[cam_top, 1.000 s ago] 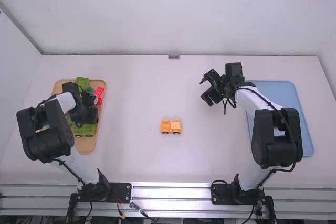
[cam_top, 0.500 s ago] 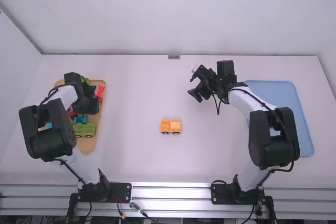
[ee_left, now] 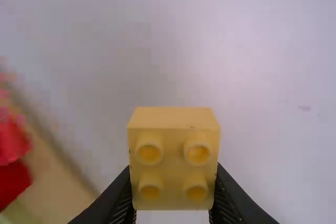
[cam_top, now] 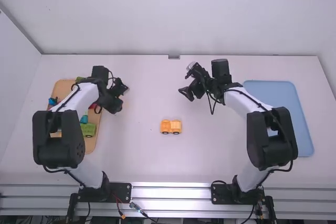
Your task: Assemble lego blocks to make yellow taxi
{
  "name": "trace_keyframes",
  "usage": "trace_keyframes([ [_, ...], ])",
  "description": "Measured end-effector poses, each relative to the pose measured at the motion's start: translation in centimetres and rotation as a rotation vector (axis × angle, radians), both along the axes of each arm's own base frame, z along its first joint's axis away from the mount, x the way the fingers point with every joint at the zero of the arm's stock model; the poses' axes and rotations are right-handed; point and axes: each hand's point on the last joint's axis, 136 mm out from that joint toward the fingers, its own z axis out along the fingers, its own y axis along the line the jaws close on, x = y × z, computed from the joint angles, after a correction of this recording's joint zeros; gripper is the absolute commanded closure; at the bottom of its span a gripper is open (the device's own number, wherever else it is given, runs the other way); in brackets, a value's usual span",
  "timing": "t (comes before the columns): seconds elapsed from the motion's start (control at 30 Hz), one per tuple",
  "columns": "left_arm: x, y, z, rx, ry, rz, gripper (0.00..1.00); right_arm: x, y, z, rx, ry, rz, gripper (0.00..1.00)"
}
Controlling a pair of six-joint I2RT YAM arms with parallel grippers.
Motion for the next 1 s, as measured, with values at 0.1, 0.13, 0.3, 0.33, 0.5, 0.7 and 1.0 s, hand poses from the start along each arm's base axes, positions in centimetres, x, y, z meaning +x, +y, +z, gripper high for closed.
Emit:
trace_keyframes([
  [0.1,-0.4,-4.1,0.1,-0.024,-0.018,-0.23,0.98,0.1,-1.0,-0.1,0.02,0.04,-0.03,0.01],
  [0.13,-0.3,-5.5,0.2,-0.025,-0.038,-0.304,0.98,-0.2,-1.4,-0.4,0.023,0.066,-0.033,0.01],
  [0.3,-1.0,-10.8,0.2,-0.015,-0.079,-0.532,0.98,-1.7,-3.7,-0.6,-0.004,0.15,-0.063,0.01],
  [0.33,-1.4,-11.4,0.0,-0.011,-0.075,-0.562,0.99,-1.9,-4.3,-0.1,-0.017,0.148,-0.079,0.01],
  [0.5,-2.8,-14.0,-1.2,0.008,-0.045,-0.693,0.99,-2.9,-6.0,2.6,-0.08,0.11,-0.139,0.01],
  [0.7,-3.8,-14.0,-3.9,0.022,0.036,-0.752,0.99,-3.7,-7.4,4.2,-0.142,0.086,-0.195,0.01],
  [1.0,-4.9,-13.4,-5.9,0.031,0.088,-0.765,0.98,-3.8,-7.9,3.9,-0.168,0.096,-0.214,0.01],
])
